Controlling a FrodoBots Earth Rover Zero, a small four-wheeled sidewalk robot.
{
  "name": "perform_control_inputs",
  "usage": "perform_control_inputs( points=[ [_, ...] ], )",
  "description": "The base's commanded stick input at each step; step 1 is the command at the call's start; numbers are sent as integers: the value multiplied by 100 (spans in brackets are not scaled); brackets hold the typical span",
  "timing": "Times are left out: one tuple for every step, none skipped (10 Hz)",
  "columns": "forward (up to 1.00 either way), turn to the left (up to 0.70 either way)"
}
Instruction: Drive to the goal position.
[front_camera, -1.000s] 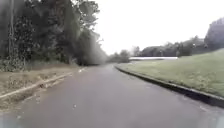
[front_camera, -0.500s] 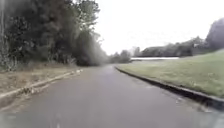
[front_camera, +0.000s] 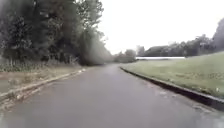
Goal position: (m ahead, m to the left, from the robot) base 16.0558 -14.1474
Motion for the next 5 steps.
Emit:
perform_control_inputs(
  points=[
    [100, 12],
    [100, 11],
    [100, 5],
    [100, 8],
    [100, 19]
  ],
)
